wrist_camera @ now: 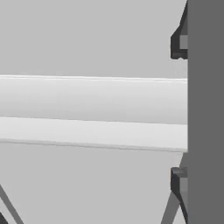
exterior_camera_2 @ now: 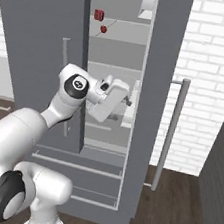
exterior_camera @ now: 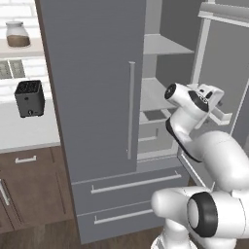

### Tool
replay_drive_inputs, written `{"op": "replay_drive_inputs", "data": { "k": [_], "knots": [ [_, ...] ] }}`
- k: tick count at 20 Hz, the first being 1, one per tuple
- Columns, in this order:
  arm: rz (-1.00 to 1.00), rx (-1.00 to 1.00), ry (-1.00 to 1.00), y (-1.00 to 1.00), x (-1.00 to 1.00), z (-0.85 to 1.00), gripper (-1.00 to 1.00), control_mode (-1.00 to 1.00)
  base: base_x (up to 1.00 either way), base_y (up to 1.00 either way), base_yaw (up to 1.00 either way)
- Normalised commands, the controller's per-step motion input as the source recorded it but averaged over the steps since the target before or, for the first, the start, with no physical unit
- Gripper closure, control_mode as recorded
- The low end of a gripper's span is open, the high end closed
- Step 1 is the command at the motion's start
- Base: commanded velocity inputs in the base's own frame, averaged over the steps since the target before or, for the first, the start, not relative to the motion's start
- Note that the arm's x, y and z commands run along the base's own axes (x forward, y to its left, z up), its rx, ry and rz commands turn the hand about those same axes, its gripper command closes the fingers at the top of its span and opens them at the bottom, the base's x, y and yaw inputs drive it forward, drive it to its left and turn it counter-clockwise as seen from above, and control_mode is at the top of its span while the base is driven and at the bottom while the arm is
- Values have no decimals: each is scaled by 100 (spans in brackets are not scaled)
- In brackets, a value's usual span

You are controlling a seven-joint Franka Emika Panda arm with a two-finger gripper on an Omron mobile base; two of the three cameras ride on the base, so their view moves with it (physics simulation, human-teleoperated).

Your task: Take the strawberry from the fridge and place it on top of the pancake, located on the dining counter.

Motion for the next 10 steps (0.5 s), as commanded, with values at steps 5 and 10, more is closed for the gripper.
{"op": "replay_drive_inputs", "data": {
  "k": [5, 10],
  "knots": [
    [0, 5, -2, 39, 0, 11, -100, -100, 0, 0, 0],
    [-9, 44, -13, 82, 0, -18, -100, -100, 0, 0, 0]
  ]
}}
